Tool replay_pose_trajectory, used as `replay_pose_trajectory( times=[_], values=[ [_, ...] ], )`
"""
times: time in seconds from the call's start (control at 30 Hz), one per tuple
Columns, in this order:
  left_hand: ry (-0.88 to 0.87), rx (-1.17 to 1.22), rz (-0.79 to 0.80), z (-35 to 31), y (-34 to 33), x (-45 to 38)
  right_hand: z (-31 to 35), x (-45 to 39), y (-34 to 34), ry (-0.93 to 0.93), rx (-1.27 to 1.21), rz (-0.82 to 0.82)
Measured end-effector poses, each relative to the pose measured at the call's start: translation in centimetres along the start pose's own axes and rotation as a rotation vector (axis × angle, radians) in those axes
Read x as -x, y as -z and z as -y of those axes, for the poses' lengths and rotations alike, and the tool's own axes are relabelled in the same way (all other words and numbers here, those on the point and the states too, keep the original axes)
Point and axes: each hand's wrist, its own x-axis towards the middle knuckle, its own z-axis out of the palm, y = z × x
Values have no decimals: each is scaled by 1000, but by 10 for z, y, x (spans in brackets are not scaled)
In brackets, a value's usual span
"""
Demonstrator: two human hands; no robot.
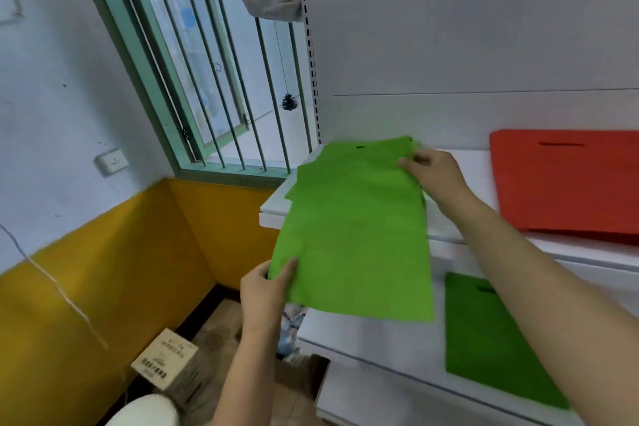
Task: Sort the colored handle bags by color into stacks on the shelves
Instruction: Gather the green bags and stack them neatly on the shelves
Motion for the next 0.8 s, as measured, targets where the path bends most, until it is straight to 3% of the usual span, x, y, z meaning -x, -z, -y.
replay_pose_trajectory(
  times=[0.2, 0.37, 0.53, 0.8],
  values=[
    [131, -58, 190, 77, -10, 69, -2, 132, 48, 83, 315, -22],
    [235, -109, 360, 124, -48, 130, -50, 200, 106, -135, 511, 149],
    [387, -46, 471, 136, -96, 168, -124, 226, 170, -502, 388, 171],
    [467, -162, 512, 157, -208, 172, -244, 196, 247, -813, 114, -5]
  ],
)
